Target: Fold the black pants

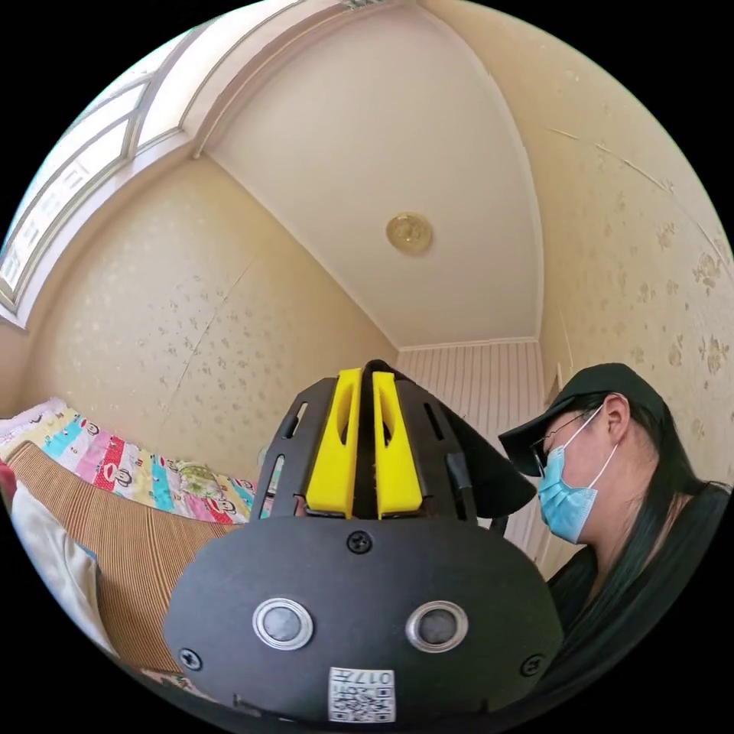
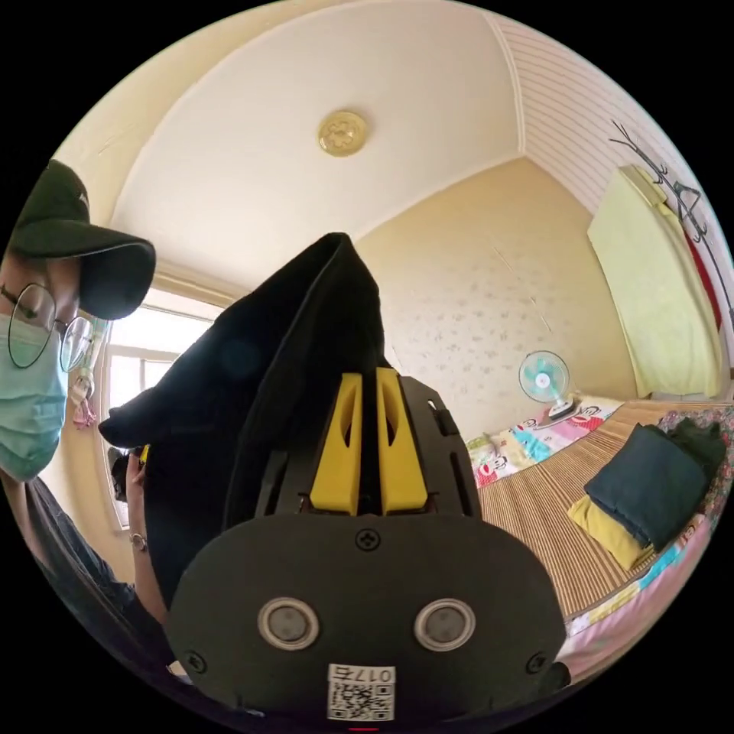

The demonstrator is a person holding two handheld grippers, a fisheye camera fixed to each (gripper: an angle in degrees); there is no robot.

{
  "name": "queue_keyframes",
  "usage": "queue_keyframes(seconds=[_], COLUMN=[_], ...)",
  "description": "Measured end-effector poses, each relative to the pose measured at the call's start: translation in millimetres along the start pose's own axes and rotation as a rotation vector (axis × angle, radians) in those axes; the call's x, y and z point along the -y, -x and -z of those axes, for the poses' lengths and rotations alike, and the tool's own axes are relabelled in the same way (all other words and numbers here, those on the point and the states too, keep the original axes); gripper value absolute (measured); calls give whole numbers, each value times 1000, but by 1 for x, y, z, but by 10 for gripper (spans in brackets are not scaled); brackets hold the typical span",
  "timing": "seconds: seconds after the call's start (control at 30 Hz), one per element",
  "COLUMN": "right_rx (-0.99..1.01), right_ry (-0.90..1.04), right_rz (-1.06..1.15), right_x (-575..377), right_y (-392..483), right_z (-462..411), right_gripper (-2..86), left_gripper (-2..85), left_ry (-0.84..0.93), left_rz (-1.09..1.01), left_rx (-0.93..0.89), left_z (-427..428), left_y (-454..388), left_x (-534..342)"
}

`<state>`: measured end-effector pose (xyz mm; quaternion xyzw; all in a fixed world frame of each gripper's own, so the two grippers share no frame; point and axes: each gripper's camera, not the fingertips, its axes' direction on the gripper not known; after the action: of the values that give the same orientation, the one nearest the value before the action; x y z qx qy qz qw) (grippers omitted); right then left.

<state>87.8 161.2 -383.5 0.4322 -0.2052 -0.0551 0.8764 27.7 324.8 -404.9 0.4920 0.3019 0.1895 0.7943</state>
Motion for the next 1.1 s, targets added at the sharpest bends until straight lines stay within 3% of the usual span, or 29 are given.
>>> queue_keyframes(seconds=[0.1, 0.23, 0.33, 0.4, 0.43, 0.47, 0.53, 0.63, 0.7, 0.77, 0.87, 1.0, 1.1], right_rx=[-55, -121, -374, -620, -630, -587, -443, -320, -346, -362, -458, -536, -636], right_ry=[-73, -64, 118, 402, 466, 521, 508, 661, 891, 1005, 1018, 1015, 947], right_rz=[39, 140, 280, 192, 148, 67, 59, 154, 107, 40, -57, -138, -87], right_x=[-3, 23, 68, 80, 78, 68, 37, -55, -143, -200, -248, -259, -244], right_y=[15, 16, -2, -58, -73, -97, -119, -150, -180, -198, -215, -217, -211], right_z=[-17, -120, -284, -380, -390, -391, -370, -334, -304, -268, -195, -120, -83], right_gripper=[31, 34, 44, 52, 51, 48, 43, 38, 41, 51, 63, 93, 122], left_gripper=[-4, -8, -3, 2, 7, 10, 53, 67, 88, 104, 118, 135, 103], left_ry=[-51, 101, 304, 482, 554, 572, 586, 702, 847, 960, 1065, 1208, 1131], left_rz=[-32, -19, -50, -101, -18, 55, 216, 303, 378, 464, 552, 557, 482], left_rx=[112, 328, 529, 740, 873, 895, 595, 412, 413, 383, 384, 546, 636], left_z=[8, -95, -240, -306, -316, -313, -279, -235, -214, -195, -165, -133, -114], left_y=[6, 76, 175, 250, 298, 319, 374, 408, 419, 420, 401, 353, 315], left_x=[1, 29, 66, 75, 67, 61, 14, -84, -154, -218, -291, -349, -358])
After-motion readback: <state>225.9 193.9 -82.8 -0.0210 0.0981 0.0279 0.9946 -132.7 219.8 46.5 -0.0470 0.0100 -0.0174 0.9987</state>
